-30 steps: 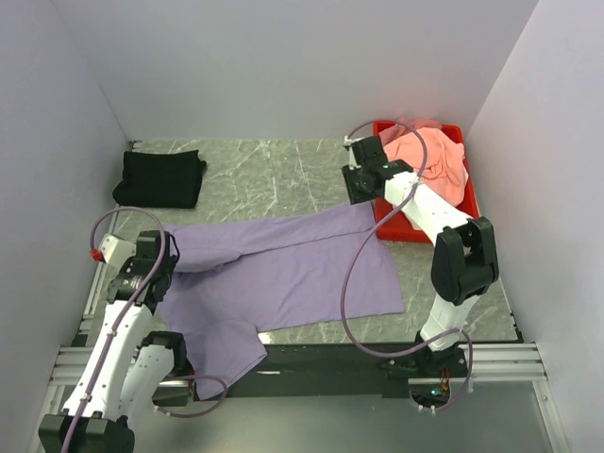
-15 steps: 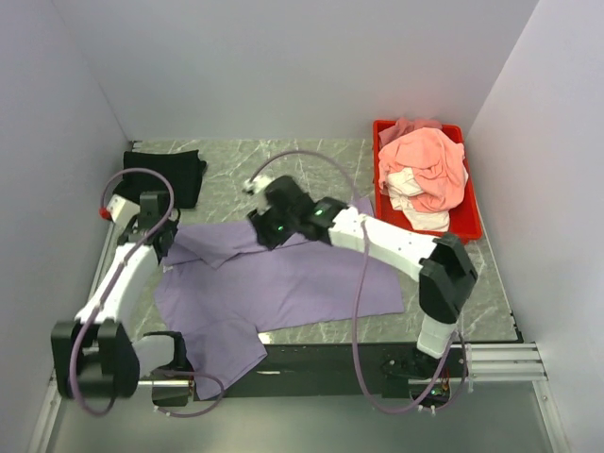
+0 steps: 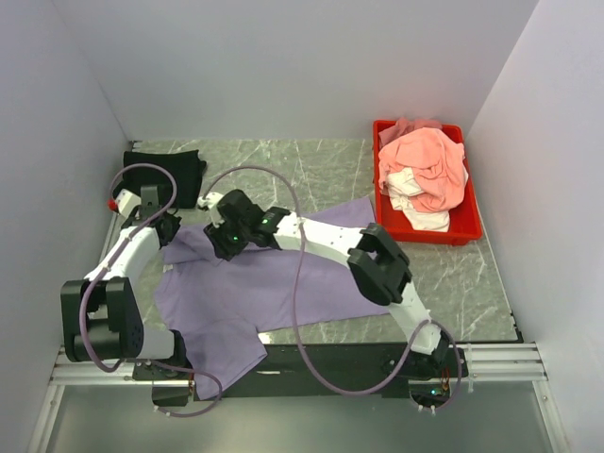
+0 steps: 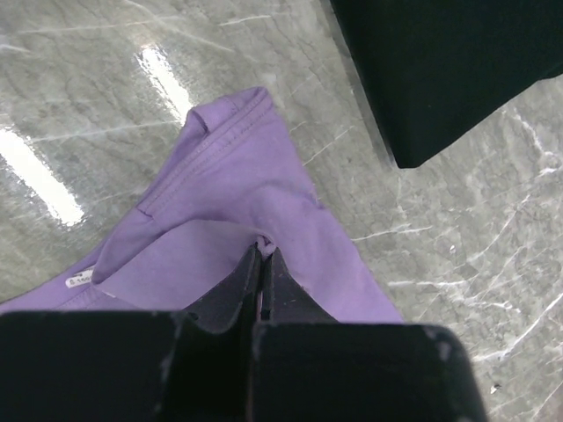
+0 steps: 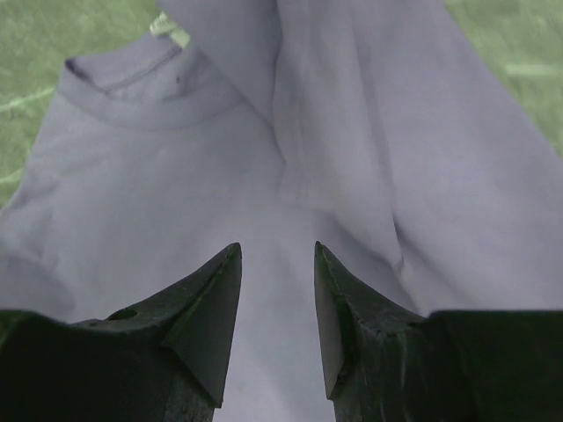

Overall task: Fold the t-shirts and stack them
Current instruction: Fold the tshirt

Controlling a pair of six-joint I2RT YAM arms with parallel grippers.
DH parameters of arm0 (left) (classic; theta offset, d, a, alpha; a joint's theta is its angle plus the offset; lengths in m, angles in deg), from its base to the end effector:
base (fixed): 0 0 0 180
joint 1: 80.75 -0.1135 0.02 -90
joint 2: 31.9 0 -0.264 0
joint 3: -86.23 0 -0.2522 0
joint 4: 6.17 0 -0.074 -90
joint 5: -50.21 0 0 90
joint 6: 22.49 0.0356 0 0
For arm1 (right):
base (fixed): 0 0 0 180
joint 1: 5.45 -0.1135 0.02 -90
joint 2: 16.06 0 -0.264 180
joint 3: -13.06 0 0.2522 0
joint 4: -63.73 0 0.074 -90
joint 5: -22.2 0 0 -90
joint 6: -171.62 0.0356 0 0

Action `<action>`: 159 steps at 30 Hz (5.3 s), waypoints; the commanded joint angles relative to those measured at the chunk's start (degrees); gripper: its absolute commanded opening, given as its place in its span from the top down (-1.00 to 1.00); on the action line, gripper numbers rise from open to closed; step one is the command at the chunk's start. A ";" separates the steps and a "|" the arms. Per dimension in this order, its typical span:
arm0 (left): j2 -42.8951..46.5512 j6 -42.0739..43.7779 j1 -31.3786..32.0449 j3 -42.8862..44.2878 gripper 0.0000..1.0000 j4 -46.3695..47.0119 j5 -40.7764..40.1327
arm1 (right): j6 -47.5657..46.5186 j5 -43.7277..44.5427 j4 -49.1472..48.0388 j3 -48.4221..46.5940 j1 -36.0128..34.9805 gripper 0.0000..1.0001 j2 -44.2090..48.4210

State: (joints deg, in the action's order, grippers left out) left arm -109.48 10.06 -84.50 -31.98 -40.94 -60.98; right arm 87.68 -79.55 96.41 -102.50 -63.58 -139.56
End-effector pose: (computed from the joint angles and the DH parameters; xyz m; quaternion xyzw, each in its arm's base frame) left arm 0.2726 0.0308 0.2199 -0.5244 0.7649 0.0046 0.3741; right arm 0.2568 0.4269 0.2279 -0.4351 0.7933 0.2996 0.3026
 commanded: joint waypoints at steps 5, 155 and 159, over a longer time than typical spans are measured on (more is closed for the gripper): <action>-2.57 2.08 -0.82 -0.57 0.99 1.50 2.29 | -3.95 0.41 1.03 -12.02 -1.99 0.08 -7.71; -16.45 0.23 -0.38 4.78 -0.99 -0.34 7.30 | 8.79 11.31 6.83 15.05 31.06 -0.74 5.11; -20.41 1.73 -1.52 7.07 -0.99 -0.34 5.82 | 9.58 10.26 6.13 17.42 30.97 -0.73 5.99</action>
State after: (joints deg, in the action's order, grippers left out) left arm -126.40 9.42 -85.05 -25.55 -43.54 -54.82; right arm 96.19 -69.35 103.56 -85.80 -32.67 -134.29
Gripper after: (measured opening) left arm 0.994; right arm 0.867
